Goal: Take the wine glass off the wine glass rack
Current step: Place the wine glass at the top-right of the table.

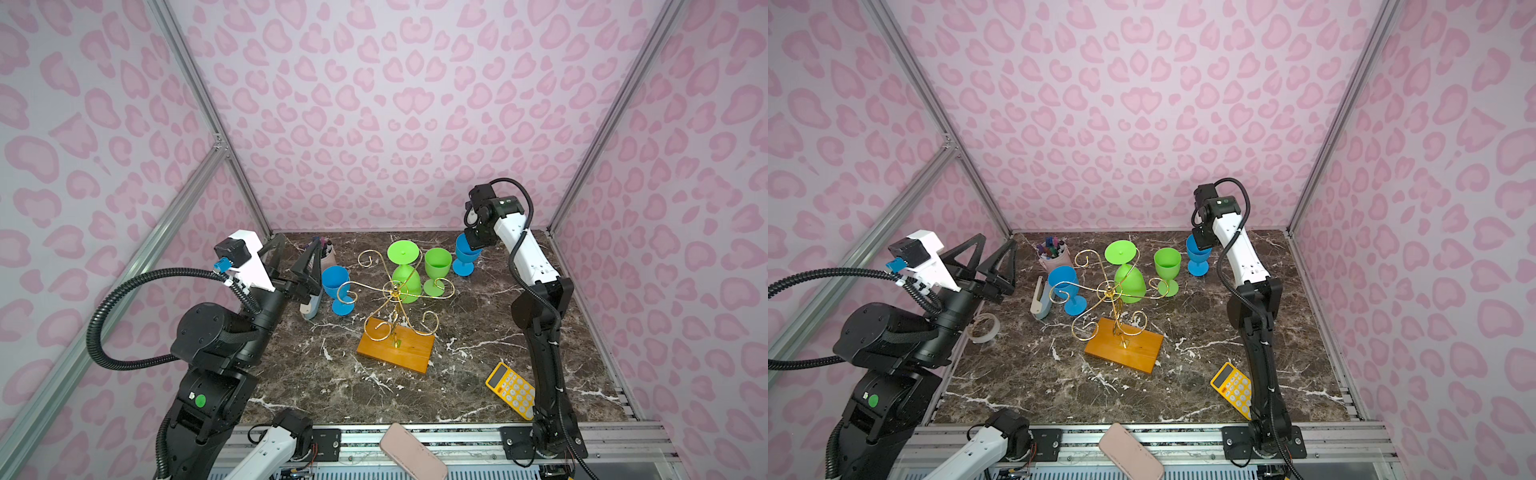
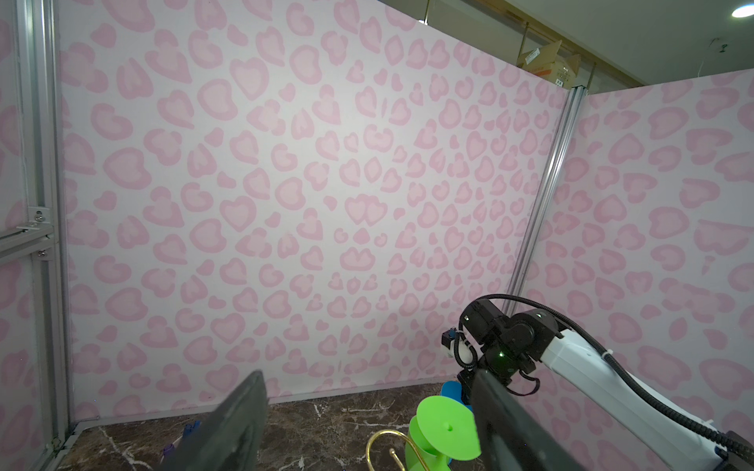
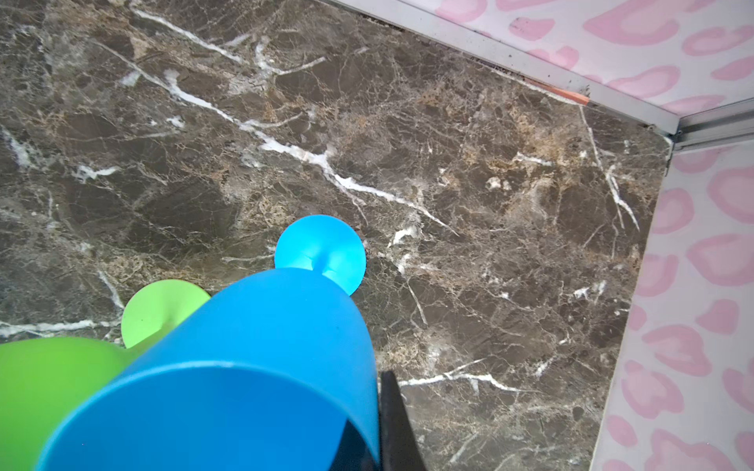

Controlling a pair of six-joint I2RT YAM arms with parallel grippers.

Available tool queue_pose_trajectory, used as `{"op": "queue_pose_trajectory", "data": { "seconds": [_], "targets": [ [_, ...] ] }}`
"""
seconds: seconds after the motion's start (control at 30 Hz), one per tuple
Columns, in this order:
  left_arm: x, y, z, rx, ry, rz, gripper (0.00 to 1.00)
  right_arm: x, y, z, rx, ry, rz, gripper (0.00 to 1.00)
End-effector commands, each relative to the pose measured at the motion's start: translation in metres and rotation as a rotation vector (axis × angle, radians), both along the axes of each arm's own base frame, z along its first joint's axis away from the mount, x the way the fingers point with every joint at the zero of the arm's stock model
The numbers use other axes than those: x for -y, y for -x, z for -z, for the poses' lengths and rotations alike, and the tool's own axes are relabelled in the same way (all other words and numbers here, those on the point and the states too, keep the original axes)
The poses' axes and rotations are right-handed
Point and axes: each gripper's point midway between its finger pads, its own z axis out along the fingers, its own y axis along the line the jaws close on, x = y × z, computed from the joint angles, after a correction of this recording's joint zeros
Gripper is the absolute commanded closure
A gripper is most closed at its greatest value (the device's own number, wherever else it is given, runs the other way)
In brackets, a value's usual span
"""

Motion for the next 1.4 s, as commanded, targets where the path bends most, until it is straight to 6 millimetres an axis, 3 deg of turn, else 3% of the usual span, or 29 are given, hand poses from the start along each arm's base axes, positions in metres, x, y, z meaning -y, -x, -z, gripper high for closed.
{"op": "queue_pose_trajectory", "data": {
  "seconds": [0.0,0.27,0.43,0.57,0.8,0.83,1.0,1.2,1.37],
  "targets": [
    [0.001,0.001,-0.006,0.015,0.014,0.009,0.20,0.001,0.001,0.010,-0.030,-0.001,0.002,1.00],
    [0.002,0.000,-0.007,0.015,0.029,0.019,0.20,-0.002,0.001,0.003,-0.013,-0.041,-0.001,0.89],
    [0.003,-0.001,-0.006,0.010,0.028,0.020,0.20,0.000,0.001,-0.004,-0.006,-0.066,0.004,0.76],
    [0.003,-0.001,-0.007,0.010,0.033,0.022,0.20,-0.001,0.002,-0.017,0.020,-0.096,0.006,0.74],
    [0.006,-0.004,-0.004,-0.002,0.046,0.032,0.20,0.004,0.002,-0.055,0.100,-0.191,0.023,0.69],
    [0.006,-0.006,-0.003,-0.009,0.050,0.033,0.20,0.006,0.006,-0.071,0.131,-0.201,0.021,0.69],
    [0.016,-0.015,0.003,-0.070,0.051,0.070,0.20,0.006,0.018,-0.111,0.208,-0.250,0.011,0.66],
    [0.051,-0.031,0.020,-0.278,0.042,0.215,0.23,-0.003,0.049,-0.167,0.352,-0.367,-0.017,0.58],
    [0.084,-0.038,0.030,-0.424,0.048,0.372,0.29,-0.013,0.090,-0.208,0.521,-0.476,-0.069,0.46]
  ]
}}
